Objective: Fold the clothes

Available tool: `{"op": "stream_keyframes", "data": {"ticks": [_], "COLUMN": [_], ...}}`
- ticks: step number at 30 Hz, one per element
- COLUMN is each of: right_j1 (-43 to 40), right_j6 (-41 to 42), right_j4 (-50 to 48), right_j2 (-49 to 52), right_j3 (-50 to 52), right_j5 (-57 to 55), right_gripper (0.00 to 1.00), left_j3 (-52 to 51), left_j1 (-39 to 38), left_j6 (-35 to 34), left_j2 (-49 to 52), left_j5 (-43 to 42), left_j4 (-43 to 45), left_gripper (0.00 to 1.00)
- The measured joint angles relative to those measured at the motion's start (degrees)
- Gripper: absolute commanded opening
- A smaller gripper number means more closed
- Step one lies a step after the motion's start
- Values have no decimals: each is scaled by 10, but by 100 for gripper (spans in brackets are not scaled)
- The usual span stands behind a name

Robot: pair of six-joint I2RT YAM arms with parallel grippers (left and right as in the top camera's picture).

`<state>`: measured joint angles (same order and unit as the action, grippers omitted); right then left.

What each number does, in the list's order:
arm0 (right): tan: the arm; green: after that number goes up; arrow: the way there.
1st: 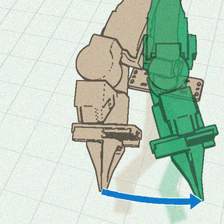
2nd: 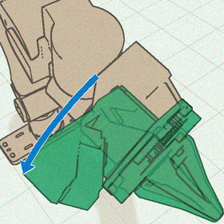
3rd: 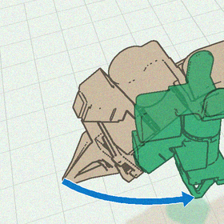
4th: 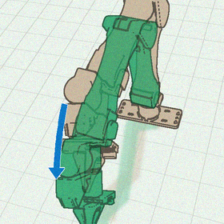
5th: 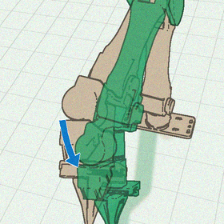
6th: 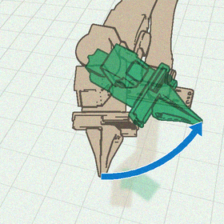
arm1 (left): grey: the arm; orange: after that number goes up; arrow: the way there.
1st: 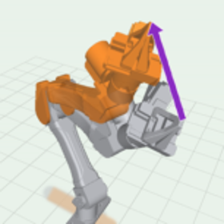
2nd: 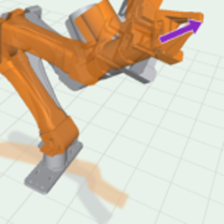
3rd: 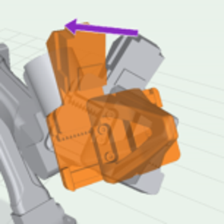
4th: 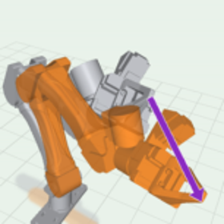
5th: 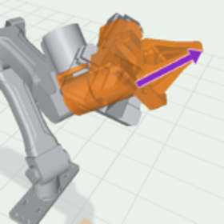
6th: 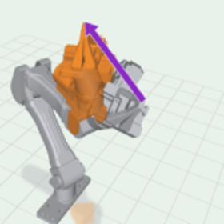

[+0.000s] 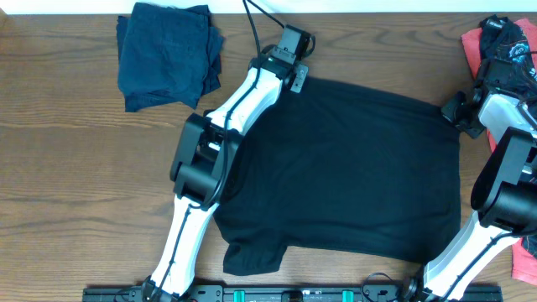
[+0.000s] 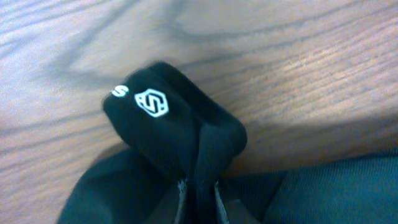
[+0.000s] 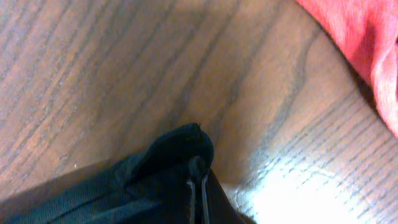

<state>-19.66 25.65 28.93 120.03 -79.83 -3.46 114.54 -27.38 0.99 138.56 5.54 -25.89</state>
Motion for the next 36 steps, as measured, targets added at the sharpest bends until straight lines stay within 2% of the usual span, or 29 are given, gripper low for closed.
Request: {"op": "stream_keyframes", "data": {"ticks": [9, 10, 11, 17, 21, 23, 24, 25, 26, 30, 36], "right_j1": [-24, -27, -28, -34, -35, -35, -35, -35, -35, -35, -33], "right_j6": [31, 32, 33, 36, 37, 38, 38, 39, 39, 39, 39], "right_j4": [21, 23, 24, 28, 40, 51, 56, 61, 63, 67, 66], "right_j2": [-12, -19, -24, -84, -112, -120, -123, -125, -127, -127, -127], "right_j3": [0, 0, 0, 0, 0, 0, 0, 0, 0, 0, 0], "right_j5": [53, 57, 59, 61, 61, 61, 61, 61, 61, 63, 72], "right_gripper": [1, 1, 1, 1, 1, 1, 1, 1, 1, 1, 1], "left_j3": [0, 0, 0, 0, 0, 0, 0, 0, 0, 0, 0], "left_j1": [-1, -1, -1, 2, 3, 3, 3, 3, 3, 3, 0], "left_j6": [-14, -14, -13, -20, -24, -25, -25, -22, -21, -23, -17], "left_j2": [-54, -54, -54, -54, -54, -54, -54, -54, -54, -54, -54], "left_j5": [17, 18, 18, 31, 37, 39, 39, 38, 36, -16, -87], "left_j4": [-39, -39, -40, -60, -72, -76, -76, -77, -78, -66, 5], "left_gripper": [14, 23, 25, 25, 15, 16, 30, 57, 65, 66, 66]}}
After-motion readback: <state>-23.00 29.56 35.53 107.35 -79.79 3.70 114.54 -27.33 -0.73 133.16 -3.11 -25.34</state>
